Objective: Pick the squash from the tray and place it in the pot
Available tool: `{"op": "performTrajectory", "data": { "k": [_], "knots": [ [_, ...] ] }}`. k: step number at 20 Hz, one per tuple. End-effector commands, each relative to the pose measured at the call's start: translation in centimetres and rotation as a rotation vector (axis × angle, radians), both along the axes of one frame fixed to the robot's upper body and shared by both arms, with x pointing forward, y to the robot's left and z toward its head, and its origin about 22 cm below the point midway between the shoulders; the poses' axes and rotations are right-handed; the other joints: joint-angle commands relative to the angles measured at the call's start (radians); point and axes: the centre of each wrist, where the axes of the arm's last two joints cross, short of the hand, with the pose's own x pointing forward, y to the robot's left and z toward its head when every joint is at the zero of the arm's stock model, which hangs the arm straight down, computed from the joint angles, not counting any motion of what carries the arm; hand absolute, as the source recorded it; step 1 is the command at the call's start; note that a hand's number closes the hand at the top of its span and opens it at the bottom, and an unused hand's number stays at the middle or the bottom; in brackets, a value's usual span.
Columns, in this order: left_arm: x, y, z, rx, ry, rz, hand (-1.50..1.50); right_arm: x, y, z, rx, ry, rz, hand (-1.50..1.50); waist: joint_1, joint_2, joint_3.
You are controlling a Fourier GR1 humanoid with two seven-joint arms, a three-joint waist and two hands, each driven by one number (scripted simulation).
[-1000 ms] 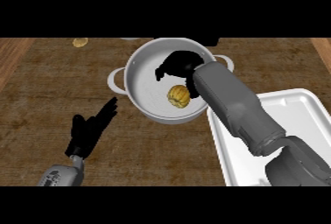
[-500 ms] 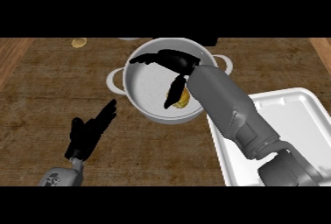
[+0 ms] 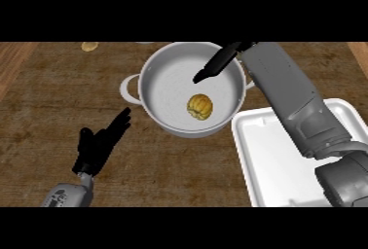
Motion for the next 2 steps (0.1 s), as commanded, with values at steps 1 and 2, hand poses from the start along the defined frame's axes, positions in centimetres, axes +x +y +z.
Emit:
{"op": "performTrajectory", "data": {
  "k": [1,2],
  "knots": [
    [0.1,0.5,-0.5,0.023,-0.002,-0.012,0.0,0.7,-4.4,1.4,0.121,0.047,-0.046,-1.5,0.011,0.008,0.0],
    [0.7,0.5,0.0,-0.002,-0.001,-0.025,0.0,0.8,-5.6,1.7,0.143,0.033,-0.055,-1.5,0.015,0.011,0.0]
  ]
}}
